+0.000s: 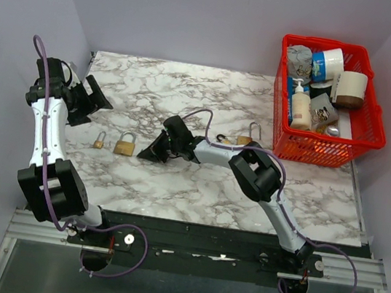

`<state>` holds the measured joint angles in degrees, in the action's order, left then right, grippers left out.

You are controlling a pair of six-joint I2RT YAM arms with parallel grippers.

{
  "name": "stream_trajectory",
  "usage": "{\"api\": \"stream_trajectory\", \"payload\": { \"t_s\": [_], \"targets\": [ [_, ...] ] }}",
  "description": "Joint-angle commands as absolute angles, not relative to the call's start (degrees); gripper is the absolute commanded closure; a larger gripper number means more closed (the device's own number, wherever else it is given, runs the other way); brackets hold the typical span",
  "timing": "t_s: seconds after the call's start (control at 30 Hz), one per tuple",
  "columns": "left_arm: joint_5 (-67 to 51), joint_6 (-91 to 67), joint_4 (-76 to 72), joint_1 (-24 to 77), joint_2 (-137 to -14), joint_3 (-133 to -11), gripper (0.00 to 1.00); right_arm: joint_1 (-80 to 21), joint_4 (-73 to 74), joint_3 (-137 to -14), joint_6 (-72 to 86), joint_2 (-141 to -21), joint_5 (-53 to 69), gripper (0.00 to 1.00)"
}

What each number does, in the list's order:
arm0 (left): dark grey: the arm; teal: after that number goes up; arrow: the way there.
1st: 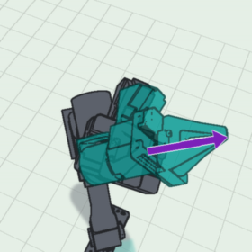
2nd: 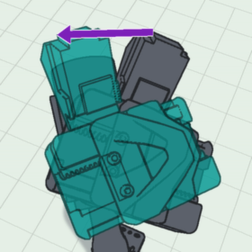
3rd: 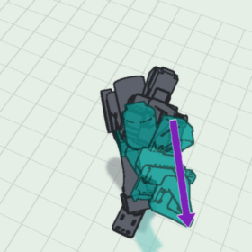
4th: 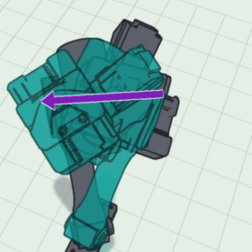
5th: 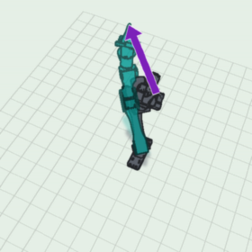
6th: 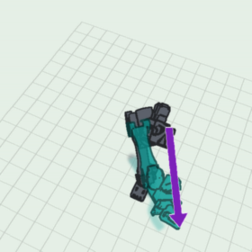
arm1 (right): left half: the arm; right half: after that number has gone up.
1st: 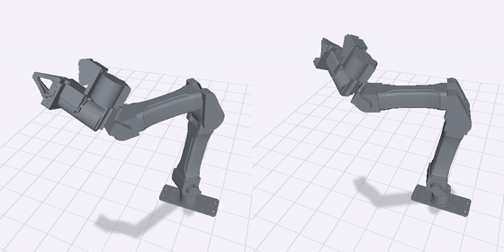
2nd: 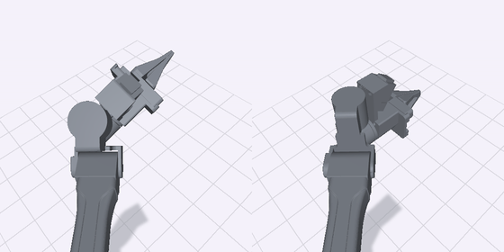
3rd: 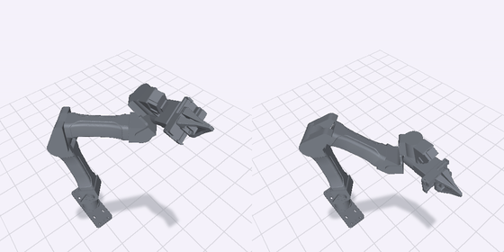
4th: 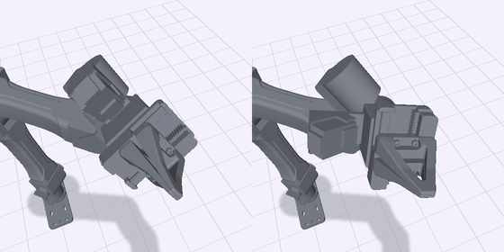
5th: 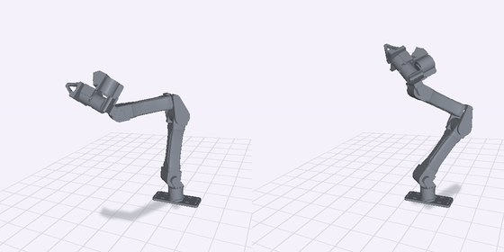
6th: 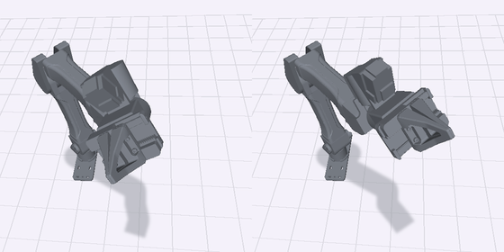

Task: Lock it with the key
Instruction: Place the key at the center of the board.

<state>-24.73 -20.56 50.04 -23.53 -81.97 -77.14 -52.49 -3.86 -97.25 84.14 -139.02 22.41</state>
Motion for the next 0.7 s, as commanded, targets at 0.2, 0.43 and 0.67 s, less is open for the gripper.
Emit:
{"api": "stream_trajectory", "payload": {
  "t_s": [0.2,0.43,0.67],
  "targets": [
    [-26.63,-22.06,49.39,-24.43,-81.39,-76.47,0.01,-52.21,-1.23,-95.28,87.36,-142.12,23.38,0.74],
    [-27.25,-22.24,48.87,-24.52,-80.16,-75.24,0.01,-51.94,-1.14,-94.57,84.21,-139.31,21.27,0.71],
    [-27.42,-22.41,48.34,-24.43,-78.49,-74.88,0.01,-49.84,4.83,-95.18,71.92,-133.34,15.92,0.56]
  ]
}}
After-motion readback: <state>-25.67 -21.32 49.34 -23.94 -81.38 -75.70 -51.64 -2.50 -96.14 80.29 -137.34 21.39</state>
